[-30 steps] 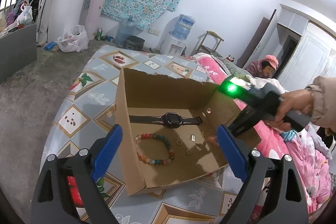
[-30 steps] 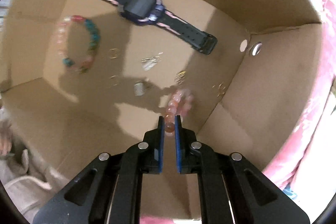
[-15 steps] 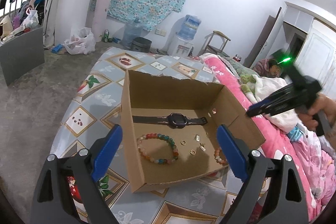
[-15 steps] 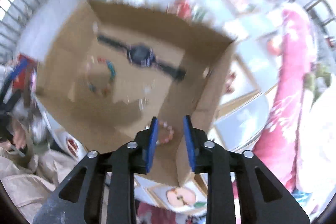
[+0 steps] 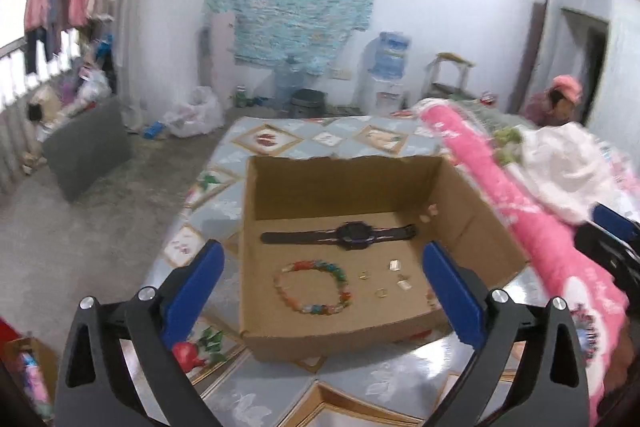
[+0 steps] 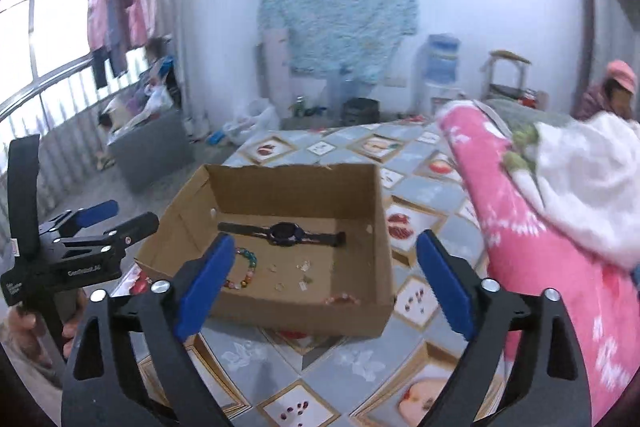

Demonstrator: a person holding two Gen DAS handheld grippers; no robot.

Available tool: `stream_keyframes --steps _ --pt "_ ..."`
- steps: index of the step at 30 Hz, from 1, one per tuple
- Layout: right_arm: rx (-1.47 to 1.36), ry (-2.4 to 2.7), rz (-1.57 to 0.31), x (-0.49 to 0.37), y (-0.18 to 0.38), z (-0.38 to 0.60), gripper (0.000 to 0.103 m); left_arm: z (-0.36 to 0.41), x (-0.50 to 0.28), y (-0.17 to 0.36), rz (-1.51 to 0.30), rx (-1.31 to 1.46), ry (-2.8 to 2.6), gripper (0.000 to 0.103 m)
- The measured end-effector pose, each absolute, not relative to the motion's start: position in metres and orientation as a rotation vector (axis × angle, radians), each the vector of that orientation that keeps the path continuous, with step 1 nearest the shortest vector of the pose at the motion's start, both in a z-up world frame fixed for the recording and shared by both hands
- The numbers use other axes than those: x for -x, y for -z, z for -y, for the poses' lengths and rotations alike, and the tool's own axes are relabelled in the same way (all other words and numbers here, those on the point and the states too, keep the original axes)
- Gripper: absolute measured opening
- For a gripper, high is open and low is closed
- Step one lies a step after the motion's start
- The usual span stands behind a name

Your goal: Organize jewelry

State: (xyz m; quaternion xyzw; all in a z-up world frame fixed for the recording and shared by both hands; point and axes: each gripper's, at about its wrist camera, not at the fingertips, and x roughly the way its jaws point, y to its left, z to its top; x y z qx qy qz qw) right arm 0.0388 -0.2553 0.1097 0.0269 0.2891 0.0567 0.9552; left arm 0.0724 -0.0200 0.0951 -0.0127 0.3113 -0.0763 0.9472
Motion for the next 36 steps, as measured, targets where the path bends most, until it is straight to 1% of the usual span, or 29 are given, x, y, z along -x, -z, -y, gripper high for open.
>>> stream_keyframes --steps 1,3,8,11,14,36 --pt "-0.055 -0.110 -0.607 -0.039 -0.105 0.255 0.094 0.025 -0.070 -0.094 -0.644 0.004 0.118 0.097" --pt "-0.038 -0.090 -0.638 -0.039 -0.095 0.253 0.094 0.031 -0.069 -0.089 -0.686 -0.032 0.064 0.097" --pt "-0.032 -0.043 -0.753 -0.052 -0.075 0.247 0.095 0.032 -0.071 -0.070 -0.813 0.008 0.030 0.097" --pt "-0.027 0.004 -0.837 -0.060 -0.056 0.244 0.095 0.030 -0.069 -0.062 -0.847 0.036 0.012 0.097" --pt "-0.043 -0.002 -0.871 -0.061 -0.045 0.241 0.095 0.033 -0.067 -0.059 -0.862 0.025 -0.003 0.097" --pt "0.006 -0.013 -0.900 -0.057 -0.043 0.221 0.095 0.031 -0.071 -0.051 -0.904 0.003 -0.007 0.097"
